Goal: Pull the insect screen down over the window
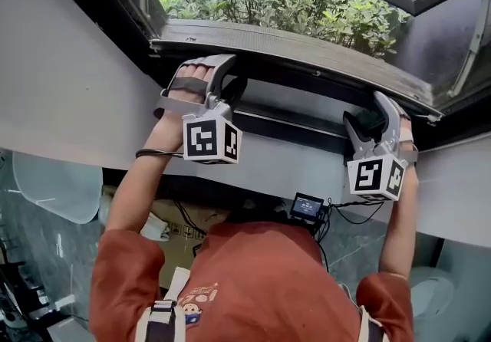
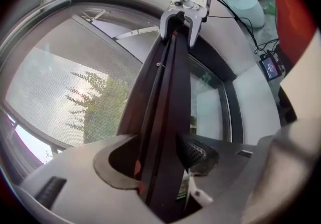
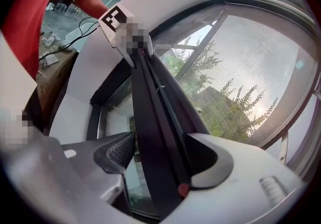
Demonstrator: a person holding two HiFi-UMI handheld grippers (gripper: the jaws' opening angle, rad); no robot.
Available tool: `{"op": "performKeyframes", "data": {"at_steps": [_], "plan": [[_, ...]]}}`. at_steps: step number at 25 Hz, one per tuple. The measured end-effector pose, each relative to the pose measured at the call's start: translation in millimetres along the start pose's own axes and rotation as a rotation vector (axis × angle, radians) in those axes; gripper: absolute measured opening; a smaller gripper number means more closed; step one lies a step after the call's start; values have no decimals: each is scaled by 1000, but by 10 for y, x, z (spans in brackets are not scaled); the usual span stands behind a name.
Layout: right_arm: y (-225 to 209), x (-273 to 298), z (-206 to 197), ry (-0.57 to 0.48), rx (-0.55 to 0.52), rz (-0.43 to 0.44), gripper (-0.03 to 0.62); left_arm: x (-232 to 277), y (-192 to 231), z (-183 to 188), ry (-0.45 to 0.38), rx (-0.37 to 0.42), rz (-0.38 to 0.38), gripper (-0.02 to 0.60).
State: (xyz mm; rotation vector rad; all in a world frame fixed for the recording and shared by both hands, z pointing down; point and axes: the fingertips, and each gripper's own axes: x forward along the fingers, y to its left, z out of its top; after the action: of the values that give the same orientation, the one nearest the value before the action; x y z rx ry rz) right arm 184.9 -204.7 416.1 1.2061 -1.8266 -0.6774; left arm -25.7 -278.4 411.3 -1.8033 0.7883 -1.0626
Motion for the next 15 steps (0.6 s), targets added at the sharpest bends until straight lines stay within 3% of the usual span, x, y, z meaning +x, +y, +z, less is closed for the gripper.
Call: {"op": "performKeyframes", "data": {"at_steps": [9, 15], "plan": [[-45, 37, -36, 11, -38, -26, 333, 19, -13, 6, 18, 45, 0, 235], [-54, 42, -13, 7, -16, -15, 333, 21, 10, -2, 20, 31, 3, 235]]}}
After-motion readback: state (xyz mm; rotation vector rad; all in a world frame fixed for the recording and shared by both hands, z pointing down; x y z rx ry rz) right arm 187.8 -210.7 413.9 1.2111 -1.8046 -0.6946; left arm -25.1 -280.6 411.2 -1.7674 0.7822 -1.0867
